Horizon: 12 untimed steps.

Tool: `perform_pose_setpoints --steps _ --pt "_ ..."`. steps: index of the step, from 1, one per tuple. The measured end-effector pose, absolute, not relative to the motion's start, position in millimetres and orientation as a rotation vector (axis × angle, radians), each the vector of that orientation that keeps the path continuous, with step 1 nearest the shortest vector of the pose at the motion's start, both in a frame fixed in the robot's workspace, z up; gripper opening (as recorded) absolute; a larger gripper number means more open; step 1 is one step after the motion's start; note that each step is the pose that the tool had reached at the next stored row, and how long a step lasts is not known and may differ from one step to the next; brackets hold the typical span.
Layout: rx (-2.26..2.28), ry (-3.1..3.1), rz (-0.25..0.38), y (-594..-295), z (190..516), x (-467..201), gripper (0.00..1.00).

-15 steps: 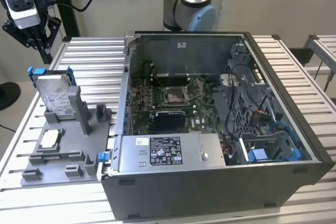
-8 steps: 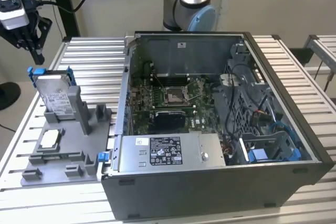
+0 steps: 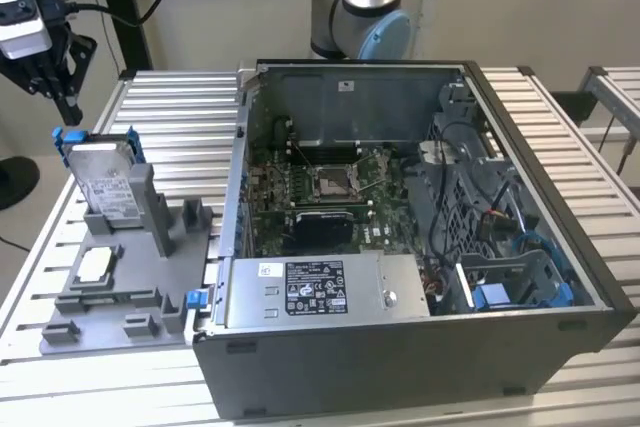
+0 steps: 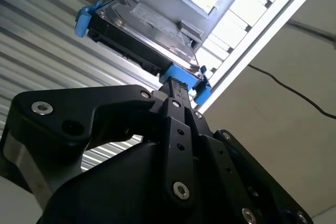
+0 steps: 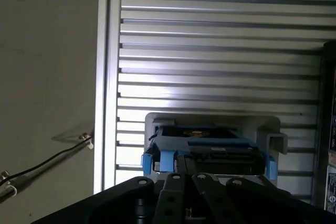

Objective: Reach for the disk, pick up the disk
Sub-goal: 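Pick up the disk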

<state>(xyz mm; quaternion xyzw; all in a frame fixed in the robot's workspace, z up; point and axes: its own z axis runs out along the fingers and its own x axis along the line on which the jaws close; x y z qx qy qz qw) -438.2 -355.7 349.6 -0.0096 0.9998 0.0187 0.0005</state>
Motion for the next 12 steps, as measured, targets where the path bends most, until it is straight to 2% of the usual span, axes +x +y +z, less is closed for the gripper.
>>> perform_pose_setpoints --steps 12 --pt "-0.083 3.140 0.062 -356.1 349.6 -438.5 0.00"
